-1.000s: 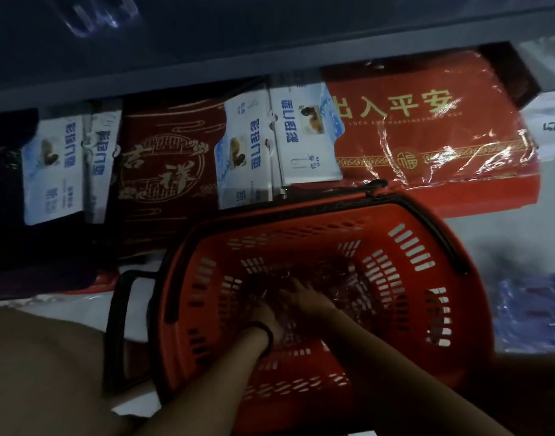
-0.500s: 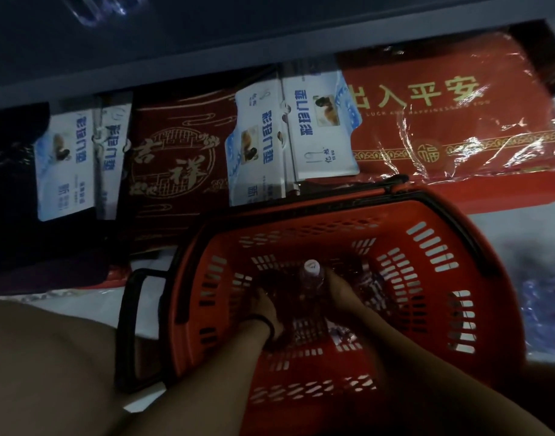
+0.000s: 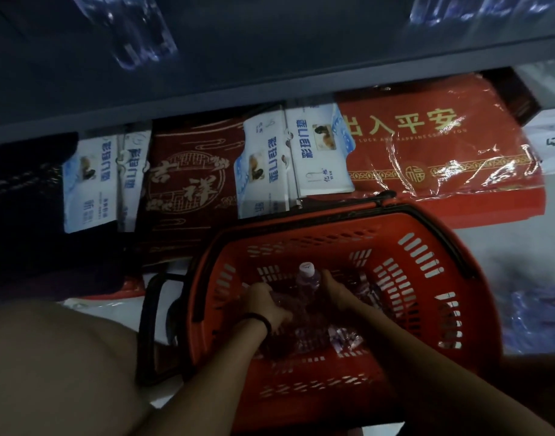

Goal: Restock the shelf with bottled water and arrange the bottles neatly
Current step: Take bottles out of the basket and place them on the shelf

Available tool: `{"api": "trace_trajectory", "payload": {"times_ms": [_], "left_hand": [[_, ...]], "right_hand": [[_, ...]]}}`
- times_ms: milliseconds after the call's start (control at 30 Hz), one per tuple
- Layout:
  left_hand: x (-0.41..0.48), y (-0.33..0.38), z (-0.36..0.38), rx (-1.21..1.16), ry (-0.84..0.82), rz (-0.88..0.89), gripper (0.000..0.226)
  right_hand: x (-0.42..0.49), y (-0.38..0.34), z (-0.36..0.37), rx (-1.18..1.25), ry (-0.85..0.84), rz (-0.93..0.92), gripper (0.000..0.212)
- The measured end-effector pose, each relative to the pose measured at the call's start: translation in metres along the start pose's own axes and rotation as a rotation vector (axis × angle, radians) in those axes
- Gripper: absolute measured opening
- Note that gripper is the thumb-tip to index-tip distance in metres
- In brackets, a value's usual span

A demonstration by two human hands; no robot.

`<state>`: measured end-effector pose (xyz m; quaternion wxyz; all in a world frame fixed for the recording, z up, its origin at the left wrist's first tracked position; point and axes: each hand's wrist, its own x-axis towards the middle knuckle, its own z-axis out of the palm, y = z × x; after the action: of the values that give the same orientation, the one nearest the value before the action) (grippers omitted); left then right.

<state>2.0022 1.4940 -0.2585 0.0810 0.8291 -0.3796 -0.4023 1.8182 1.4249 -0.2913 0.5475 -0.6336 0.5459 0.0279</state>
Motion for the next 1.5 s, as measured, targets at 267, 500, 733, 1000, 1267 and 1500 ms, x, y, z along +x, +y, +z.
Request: {"api": "trace_trajectory", "payload": {"times_ms": [267, 500, 733, 1000, 1267, 1500], "left_hand": [[-0.072, 0.03, -0.091, -0.541, 0.166, 0.355, 0.057], [-0.11, 0.066, -0.168, -1.075, 0.068, 0.516, 0.051], [-0.102, 0.089, -0.275, -1.066, 0.222, 0.695, 0.046], [-0.04, 0.109, -0.397, -0.93, 0.421, 0.801, 0.045], [0.042, 0.114, -0.452, -0.812, 0.566, 0.807, 0.044], [0.08, 0.102, -0.457, -0.773, 0.538, 0.723, 0.04]], "right_hand": [[-0.072, -0.066, -0.048, 0.325, 0.146, -0.225, 0.045], [-0.116, -0.182, -0.075, 0.543, 0.162, -0.535, 0.044], [-0.11, -0.309, -0.103, 0.42, 0.033, -0.664, 0.061], [-0.066, -0.446, -0.125, 0.143, 0.407, -0.75, 0.043], [0.014, -0.506, -0.112, 0.138, 0.628, -0.696, 0.052], [0.049, -0.508, -0.088, 0.003, 0.702, -0.653, 0.061]]}}
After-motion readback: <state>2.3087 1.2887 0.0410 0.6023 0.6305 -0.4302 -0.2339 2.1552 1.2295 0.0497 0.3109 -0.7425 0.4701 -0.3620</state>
